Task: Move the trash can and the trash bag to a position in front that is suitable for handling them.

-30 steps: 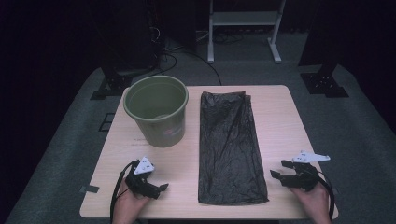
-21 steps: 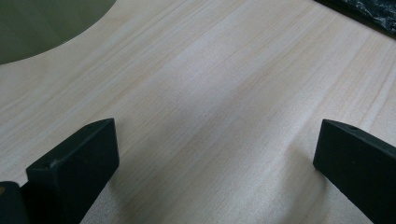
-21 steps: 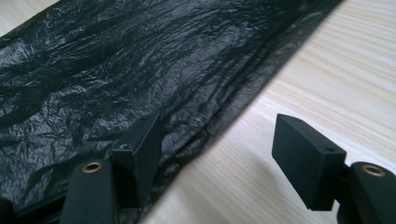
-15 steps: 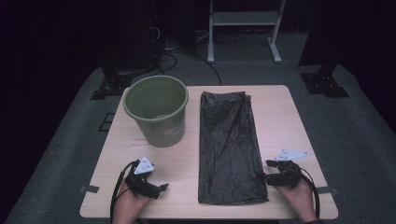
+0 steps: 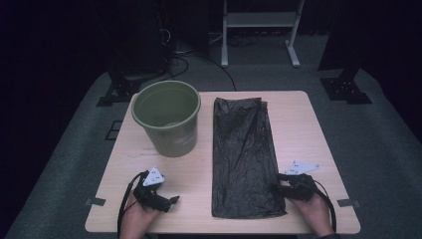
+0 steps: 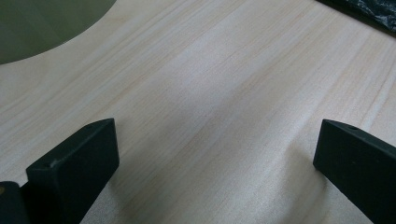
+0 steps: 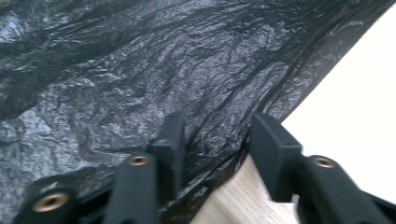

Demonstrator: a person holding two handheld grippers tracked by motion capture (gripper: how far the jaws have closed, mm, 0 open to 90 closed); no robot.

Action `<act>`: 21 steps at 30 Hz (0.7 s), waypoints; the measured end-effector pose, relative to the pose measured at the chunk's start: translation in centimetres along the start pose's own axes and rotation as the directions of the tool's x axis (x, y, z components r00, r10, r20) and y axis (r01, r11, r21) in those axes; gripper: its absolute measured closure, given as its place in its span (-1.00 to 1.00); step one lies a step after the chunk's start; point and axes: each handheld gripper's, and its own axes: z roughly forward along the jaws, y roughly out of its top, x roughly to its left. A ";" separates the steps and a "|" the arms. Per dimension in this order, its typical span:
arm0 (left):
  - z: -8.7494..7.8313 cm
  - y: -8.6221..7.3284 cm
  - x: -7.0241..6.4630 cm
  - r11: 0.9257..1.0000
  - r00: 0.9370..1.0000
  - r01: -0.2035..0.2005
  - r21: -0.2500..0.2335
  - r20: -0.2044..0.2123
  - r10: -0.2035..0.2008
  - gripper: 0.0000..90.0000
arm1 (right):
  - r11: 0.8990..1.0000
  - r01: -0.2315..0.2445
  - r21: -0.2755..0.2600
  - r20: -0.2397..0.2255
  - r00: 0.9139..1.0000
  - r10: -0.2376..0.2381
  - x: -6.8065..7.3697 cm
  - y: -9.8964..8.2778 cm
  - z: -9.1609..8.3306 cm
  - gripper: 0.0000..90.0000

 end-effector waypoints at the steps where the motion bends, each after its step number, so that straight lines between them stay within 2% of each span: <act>1: 0.0 0.0 0.0 1.000 1.000 0.000 0.000 0.000 0.000 -1.00 | 1.000 -0.003 0.001 0.000 1.000 0.003 0.0 0.0 0.0 0.46; 3: 0.0 0.0 0.0 1.000 1.000 0.000 0.000 0.000 0.000 -1.00 | 1.000 -0.004 0.006 -0.005 1.000 0.004 -0.1 0.0 -0.2 0.74; 4: 0.0 0.0 0.0 1.000 1.000 0.000 0.000 0.000 0.000 -1.00 | 1.000 -0.004 0.006 -0.005 1.000 0.004 -0.1 0.0 -0.2 0.74; 6: 0.0 0.0 0.0 1.000 1.000 0.000 0.000 0.000 0.000 -1.00 | 1.000 0.004 0.009 -0.014 1.000 -0.003 -0.1 -0.1 -0.2 0.95; 11: 0.0 0.0 0.0 1.000 1.000 0.000 0.000 0.000 0.000 -1.00 | 1.000 0.010 0.017 -0.016 1.000 -0.010 -0.1 0.0 -0.3 0.98; 13: 0.0 0.0 0.0 1.000 1.000 0.000 0.000 0.000 0.000 -1.00 | 1.000 0.002 0.028 -0.004 1.000 -0.002 -0.4 -0.1 -0.6 0.99; 21: 0.0 0.0 0.0 1.000 1.000 0.000 0.000 0.000 0.000 -1.00 | 1.000 -0.029 0.005 0.036 0.999 0.028 -2.1 -0.9 -2.3 0.99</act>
